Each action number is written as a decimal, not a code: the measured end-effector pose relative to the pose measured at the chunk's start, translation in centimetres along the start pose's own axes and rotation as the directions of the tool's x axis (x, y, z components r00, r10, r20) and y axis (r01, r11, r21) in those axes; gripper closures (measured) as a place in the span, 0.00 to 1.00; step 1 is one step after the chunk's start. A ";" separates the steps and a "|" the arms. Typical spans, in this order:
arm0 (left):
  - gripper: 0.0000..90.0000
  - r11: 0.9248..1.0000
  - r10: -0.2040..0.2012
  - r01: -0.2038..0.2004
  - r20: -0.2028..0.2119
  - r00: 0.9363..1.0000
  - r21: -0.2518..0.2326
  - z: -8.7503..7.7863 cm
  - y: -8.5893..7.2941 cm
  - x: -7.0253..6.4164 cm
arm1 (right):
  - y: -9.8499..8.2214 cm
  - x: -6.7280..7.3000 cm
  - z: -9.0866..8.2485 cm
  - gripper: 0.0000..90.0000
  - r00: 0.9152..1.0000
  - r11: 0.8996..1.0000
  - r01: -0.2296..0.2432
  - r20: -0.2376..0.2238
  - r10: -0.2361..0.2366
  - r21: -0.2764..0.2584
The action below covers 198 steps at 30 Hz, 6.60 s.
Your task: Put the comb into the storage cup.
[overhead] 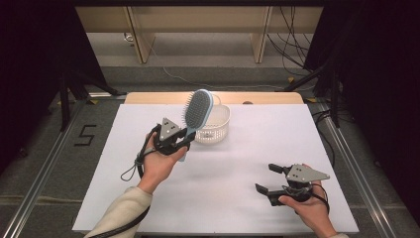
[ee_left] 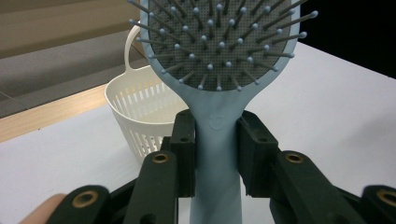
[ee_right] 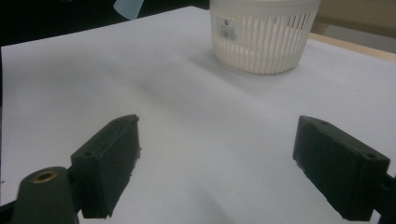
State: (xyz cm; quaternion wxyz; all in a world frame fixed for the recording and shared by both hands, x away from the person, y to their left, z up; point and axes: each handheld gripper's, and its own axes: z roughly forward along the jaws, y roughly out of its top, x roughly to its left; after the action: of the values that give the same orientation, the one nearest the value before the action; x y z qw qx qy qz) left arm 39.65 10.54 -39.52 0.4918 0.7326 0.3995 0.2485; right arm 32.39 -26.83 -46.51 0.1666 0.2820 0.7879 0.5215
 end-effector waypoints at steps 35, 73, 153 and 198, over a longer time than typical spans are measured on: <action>0.78 1.000 -0.006 0.007 0.011 1.000 -0.030 1.0 1.2 -0.2 | -0.1 -0.1 0.0 0.17 1.000 1.000 -0.011 0.002 0.011 -0.005; 0.78 0.998 -0.019 0.019 0.017 1.000 -0.058 1.3 2.3 0.2 | -0.1 -0.2 0.1 0.17 1.000 1.000 -0.010 0.006 0.010 0.002; 0.78 0.997 -0.017 0.016 -0.006 1.000 -0.081 3.0 4.1 0.6 | -0.1 -0.2 0.1 0.17 1.000 1.000 -0.010 0.023 0.010 -0.003; 0.78 0.996 -0.004 0.003 -0.016 1.000 -0.086 3.9 5.2 0.5 | -0.2 -0.2 0.1 0.17 1.000 1.000 -0.009 0.023 0.009 -0.002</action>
State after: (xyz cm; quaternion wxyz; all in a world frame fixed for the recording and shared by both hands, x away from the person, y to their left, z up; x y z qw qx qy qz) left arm 44.67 7.94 -36.25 0.5201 0.7079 0.3938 0.2707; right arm 32.58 -26.92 -46.71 0.1736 0.2911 0.7841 0.5199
